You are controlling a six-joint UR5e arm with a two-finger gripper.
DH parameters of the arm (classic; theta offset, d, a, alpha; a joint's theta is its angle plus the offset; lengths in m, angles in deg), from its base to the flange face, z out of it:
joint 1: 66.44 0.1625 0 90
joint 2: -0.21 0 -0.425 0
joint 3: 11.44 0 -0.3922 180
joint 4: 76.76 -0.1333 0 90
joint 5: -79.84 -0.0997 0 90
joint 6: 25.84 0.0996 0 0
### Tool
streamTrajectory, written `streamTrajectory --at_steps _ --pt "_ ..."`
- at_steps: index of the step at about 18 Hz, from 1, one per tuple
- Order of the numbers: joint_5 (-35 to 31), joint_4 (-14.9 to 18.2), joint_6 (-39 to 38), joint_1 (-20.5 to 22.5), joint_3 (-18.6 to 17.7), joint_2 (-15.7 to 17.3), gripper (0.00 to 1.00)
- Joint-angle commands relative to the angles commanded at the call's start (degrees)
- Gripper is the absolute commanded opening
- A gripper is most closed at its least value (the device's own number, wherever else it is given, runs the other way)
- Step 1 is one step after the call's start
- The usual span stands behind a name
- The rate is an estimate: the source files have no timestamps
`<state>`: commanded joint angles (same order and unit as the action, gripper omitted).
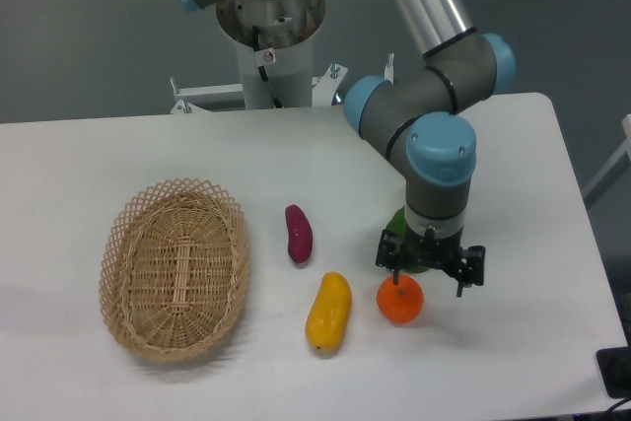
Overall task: Place the orange on the table
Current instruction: 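Open the gripper to release the orange and lift slightly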
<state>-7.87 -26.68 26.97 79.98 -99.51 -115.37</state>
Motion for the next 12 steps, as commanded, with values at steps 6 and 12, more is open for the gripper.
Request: streamTrajectory --at_steps 6,12 --pt "0.0 7.2 4.9 1.6 2.3 3.1 1.00" --pt "-2.4 7.5 5.2 1.9 2.0 4.7 1.00"
